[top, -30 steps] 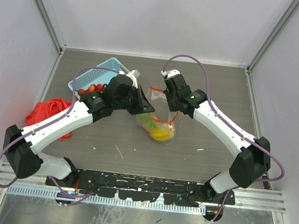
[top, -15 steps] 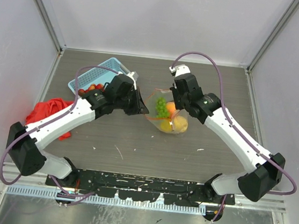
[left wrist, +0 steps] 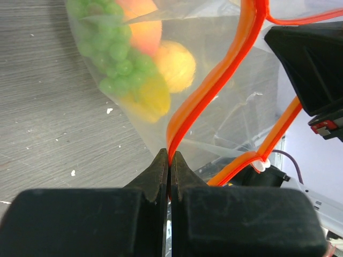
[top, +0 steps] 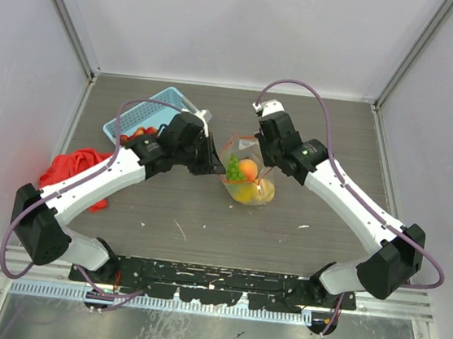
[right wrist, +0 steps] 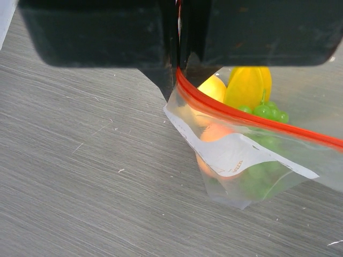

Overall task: Place the food in the zip-top bag and seal the zipper
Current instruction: Pick up the fake fruit from the bin.

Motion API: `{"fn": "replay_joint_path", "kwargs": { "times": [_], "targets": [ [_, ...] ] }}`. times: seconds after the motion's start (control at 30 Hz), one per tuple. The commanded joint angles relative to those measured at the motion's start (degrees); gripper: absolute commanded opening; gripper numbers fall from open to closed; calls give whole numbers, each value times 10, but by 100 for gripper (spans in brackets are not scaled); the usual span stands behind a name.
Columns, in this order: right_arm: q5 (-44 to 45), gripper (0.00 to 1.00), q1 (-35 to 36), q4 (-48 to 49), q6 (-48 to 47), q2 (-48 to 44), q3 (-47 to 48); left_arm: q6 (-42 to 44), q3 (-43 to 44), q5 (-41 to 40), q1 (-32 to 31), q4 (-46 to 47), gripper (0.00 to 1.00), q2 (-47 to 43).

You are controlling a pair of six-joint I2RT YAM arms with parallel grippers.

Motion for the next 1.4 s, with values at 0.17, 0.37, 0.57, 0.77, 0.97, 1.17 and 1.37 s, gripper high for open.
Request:
{"fn": "replay_joint_path", "kwargs": {
  "times": [0.17,0.37,0.57,0.77,0.97,1.17,1.37],
  "targets": [
    [32,2,-3,24,3,-24,13,25,15,-36,2,7,0,-22],
    [44,1,-5,24,4,-21,5,17,7,-12,2,17,2,-12],
    [42,1,-5,25,7,-27,9,18,9,-16,2,19,12,-19],
    [23,1,-5,31,10,-32,9,25,15,-27,2,17,24,-36],
    [22,1,-5,32,10,-32,7,49,20,-28,9,22,38,-46],
    [29,1,-5,32,8,-32,6,93,21,-37,46,25,55,-61],
    [32,1,-5,28,1,-26,10,142,20,-79,112,31,65,-59]
  ]
}}
